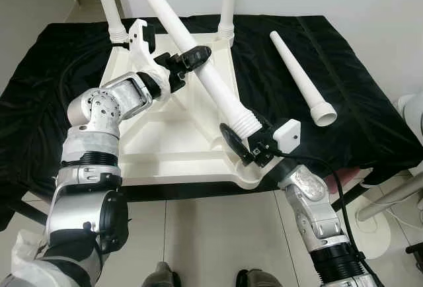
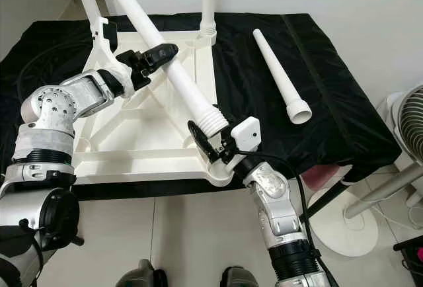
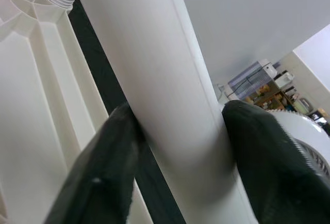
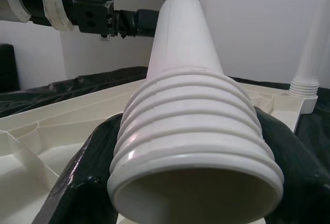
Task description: Building children table
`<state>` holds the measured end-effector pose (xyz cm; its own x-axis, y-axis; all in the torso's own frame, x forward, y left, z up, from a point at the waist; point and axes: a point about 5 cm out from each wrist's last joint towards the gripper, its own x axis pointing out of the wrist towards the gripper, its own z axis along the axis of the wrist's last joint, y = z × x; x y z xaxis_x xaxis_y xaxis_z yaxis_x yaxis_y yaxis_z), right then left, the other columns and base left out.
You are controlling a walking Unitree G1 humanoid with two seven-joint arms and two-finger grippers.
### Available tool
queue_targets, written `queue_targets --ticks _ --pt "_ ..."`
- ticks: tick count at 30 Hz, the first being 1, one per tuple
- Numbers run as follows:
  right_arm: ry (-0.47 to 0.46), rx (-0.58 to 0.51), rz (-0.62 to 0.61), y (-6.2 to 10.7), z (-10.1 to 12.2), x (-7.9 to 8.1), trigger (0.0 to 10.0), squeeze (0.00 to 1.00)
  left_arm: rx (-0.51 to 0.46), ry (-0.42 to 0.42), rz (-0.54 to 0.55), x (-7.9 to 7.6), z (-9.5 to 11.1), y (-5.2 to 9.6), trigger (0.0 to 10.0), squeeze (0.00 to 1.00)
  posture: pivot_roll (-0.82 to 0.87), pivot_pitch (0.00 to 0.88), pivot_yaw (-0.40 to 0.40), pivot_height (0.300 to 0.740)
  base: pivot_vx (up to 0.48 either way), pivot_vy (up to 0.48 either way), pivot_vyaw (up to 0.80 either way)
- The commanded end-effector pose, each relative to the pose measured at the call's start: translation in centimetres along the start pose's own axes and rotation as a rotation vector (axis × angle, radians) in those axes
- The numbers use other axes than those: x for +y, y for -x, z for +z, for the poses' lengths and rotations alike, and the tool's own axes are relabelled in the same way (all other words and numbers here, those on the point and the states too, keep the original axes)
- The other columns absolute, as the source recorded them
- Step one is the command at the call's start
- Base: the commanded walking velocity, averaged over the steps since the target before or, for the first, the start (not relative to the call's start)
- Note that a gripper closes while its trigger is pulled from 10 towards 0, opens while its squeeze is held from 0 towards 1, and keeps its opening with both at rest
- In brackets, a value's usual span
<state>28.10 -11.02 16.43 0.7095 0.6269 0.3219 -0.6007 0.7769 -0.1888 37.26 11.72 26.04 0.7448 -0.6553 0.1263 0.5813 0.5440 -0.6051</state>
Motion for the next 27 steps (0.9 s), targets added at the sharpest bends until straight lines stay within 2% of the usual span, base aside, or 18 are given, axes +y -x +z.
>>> queue_targets --ticks 1,10,11,12,17,20,27 --pt "0.016 -0.014 0.031 -0.3 0.5 0.2 10.0 0.00 0.009 0.030 -0.018 -0.1 -0.2 -0.2 0.0 0.00 -0.04 0.049 0.060 0.740 0.000 0.000 0.00" --pt "0.016 -0.006 0.046 -0.4 0.5 0.1 10.0 0.00 0.003 0.068 -0.031 -0.2 -0.1 -0.5 0.0 0.00 -0.04 0.050 0.055 0.740 0.000 0.000 0.00" --pt "-0.014 -0.001 0.044 -0.5 0.4 0.1 10.0 1.00 -0.005 0.080 -0.029 -0.2 0.1 -0.6 0.0 0.00 -0.04 0.049 0.052 0.740 0.000 0.000 0.00" --pt "-0.034 0.003 0.040 -0.6 0.3 0.0 10.0 1.00 -0.007 0.093 -0.015 -0.1 0.2 -0.6 10.0 0.00 -0.04 0.049 0.052 0.740 0.000 0.000 0.00" --pt "-0.072 0.008 -0.016 -0.7 0.2 -0.5 10.0 1.00 -0.028 0.087 0.007 0.2 0.5 -0.5 10.0 0.00 -0.04 0.049 0.051 0.740 0.000 0.000 0.00" --pt "-0.143 -0.007 -0.058 -0.7 0.4 -0.9 10.0 1.00 -0.038 0.070 0.026 0.4 0.7 -0.4 10.0 0.00 -0.04 0.049 0.051 0.740 0.000 0.000 0.00" --pt "-0.230 0.018 -0.174 -0.8 0.6 -2.4 10.0 1.00 -0.060 -0.036 0.063 0.7 1.0 0.3 10.0 0.00 -0.03 0.052 0.045 0.740 0.000 0.000 0.00"
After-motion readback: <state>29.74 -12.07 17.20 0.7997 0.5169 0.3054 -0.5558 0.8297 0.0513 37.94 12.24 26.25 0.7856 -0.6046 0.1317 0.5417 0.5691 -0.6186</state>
